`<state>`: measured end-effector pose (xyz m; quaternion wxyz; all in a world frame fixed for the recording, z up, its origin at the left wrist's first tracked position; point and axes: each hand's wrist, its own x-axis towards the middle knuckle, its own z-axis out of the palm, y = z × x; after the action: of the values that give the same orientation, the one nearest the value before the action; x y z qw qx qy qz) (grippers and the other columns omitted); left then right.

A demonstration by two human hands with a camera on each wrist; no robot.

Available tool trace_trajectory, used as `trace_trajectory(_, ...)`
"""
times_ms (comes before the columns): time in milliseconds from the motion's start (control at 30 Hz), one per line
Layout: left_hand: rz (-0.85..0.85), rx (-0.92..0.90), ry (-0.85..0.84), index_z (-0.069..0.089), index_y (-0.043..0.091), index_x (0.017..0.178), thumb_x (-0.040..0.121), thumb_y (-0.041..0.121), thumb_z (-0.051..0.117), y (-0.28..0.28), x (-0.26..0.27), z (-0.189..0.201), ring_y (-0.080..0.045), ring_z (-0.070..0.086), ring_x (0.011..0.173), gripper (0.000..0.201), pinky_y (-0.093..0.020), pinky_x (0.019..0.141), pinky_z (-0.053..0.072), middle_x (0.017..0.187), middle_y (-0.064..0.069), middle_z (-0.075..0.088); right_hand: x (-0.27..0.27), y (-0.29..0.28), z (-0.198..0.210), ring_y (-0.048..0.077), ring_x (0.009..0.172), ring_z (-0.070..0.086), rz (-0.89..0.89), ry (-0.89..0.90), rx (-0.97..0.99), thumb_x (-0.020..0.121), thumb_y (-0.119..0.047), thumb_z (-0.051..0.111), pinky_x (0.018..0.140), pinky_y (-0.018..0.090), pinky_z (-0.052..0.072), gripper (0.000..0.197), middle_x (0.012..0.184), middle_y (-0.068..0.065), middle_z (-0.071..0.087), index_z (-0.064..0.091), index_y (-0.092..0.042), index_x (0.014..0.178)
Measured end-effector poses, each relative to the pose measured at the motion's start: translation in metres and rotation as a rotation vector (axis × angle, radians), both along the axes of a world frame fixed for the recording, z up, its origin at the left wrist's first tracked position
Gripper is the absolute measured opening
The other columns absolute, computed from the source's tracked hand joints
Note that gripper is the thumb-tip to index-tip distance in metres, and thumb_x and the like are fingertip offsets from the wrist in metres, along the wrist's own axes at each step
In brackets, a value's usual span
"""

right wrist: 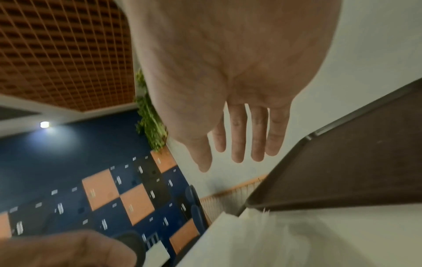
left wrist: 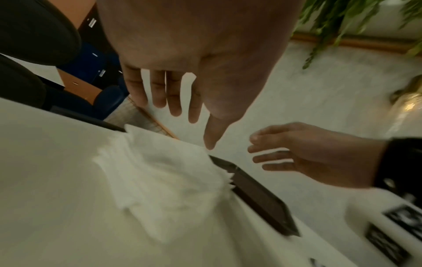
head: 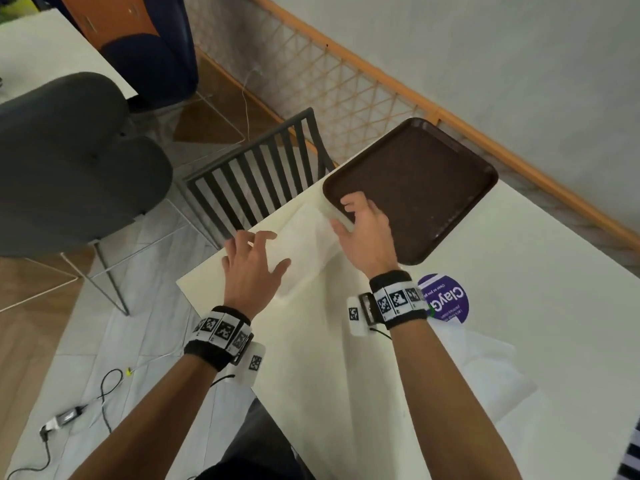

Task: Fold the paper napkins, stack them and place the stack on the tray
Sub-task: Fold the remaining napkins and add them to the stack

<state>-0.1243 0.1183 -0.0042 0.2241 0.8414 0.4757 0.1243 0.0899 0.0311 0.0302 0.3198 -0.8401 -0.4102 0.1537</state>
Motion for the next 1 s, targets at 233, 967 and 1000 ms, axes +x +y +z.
trace_trajectory(233,-0.255,-0.153,-0.184,0.070,0.025,0.111,0.095,0.033,0.077,-0.112,0.023,0.004,-0.015,0.058,0.097,0.019,-0.031,0.089,0.050,0.100,0.010,0.063,0.013,-0.174,-0.009,0.014,0.097,0.072,0.024,0.037,-0.076,0.101,-0.031,0.075,0.087,0.033,0.059,0.017,0.104,-0.012,0.074,0.067,-0.023,0.114)
trace_trajectory(967,-0.462,-0.330,0.143,0.047,0.016,0.131,0.084,0.036,0.087,-0.245,0.090,-0.048,-0.033,0.059,0.115,0.065,-0.050,0.100,0.051,0.129,-0.005,0.048,0.076,-0.367,-0.025,0.027,0.105,0.062,-0.153,0.184,-0.771,0.074,-0.020,0.099,0.087,0.036,0.052,0.085,0.135,0.014,0.057,0.050,-0.016,0.143)
trace_trajectory(1000,-0.471,-0.279,0.162,0.046,0.018,0.134,0.084,0.036,0.087,-0.242,0.088,-0.046,-0.032,0.058,0.116,0.067,-0.050,0.100,0.050,0.131,-0.004,0.048,0.075,-0.366,-0.018,0.025,0.100,0.062,-0.157,0.171,-0.761,0.075,-0.022,0.098,0.081,0.033,0.050,0.076,0.131,0.012,0.059,0.054,-0.016,0.136)
